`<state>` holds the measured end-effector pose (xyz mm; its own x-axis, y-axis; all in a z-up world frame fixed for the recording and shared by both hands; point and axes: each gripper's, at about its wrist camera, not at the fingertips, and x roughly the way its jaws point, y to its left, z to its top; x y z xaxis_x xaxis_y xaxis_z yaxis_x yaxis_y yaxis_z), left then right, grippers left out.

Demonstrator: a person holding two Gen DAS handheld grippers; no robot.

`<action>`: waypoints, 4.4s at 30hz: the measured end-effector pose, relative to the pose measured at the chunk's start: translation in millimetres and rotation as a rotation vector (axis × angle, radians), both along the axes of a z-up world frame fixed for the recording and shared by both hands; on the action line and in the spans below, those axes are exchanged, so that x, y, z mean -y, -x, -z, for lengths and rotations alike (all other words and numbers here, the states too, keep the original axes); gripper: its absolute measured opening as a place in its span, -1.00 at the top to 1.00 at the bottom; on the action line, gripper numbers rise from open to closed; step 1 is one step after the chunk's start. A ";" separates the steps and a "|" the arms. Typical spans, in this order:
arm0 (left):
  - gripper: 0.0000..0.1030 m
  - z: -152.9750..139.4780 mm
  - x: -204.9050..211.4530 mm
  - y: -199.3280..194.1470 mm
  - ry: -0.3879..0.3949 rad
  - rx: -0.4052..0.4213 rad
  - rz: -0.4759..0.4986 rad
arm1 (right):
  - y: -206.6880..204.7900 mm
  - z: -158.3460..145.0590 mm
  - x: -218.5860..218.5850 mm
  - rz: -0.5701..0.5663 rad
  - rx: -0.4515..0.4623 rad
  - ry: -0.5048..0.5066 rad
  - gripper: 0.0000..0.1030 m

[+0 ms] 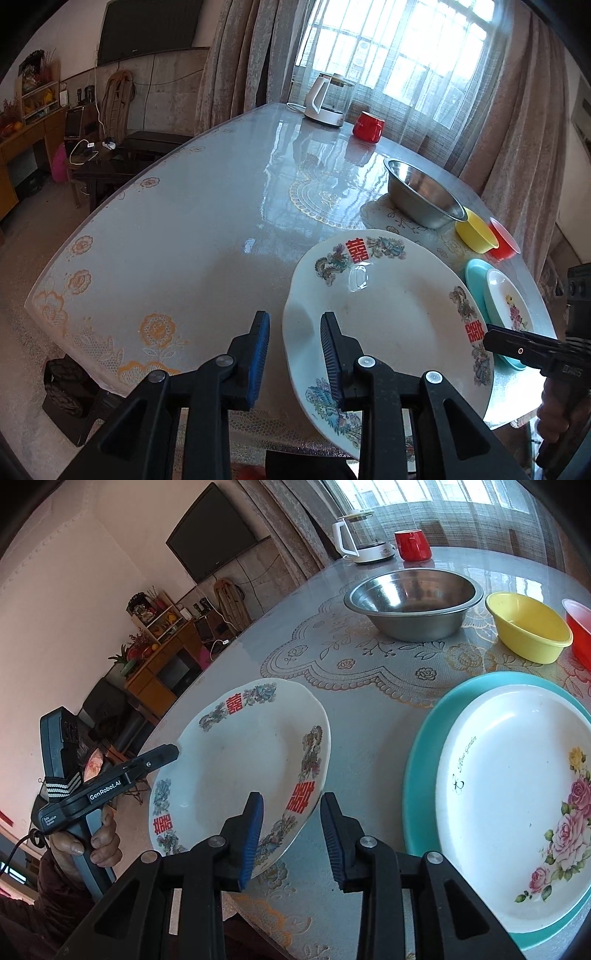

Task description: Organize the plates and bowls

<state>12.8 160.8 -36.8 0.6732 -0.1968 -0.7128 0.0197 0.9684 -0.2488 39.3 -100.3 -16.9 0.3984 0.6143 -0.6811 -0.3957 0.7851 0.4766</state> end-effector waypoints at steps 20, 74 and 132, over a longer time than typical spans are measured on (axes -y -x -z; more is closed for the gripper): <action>0.35 18.5 14.2 -20.0 -0.022 -0.022 0.035 | -10.6 19.1 -25.0 -0.042 0.007 0.039 0.46; 0.37 -2.8 49.7 -14.2 -0.018 0.080 0.106 | 8.8 -11.1 -0.6 0.033 0.159 0.194 0.46; 0.38 -0.1 239.2 -74.0 -0.073 0.046 0.463 | 12.9 6.3 167.0 0.499 0.103 0.250 0.44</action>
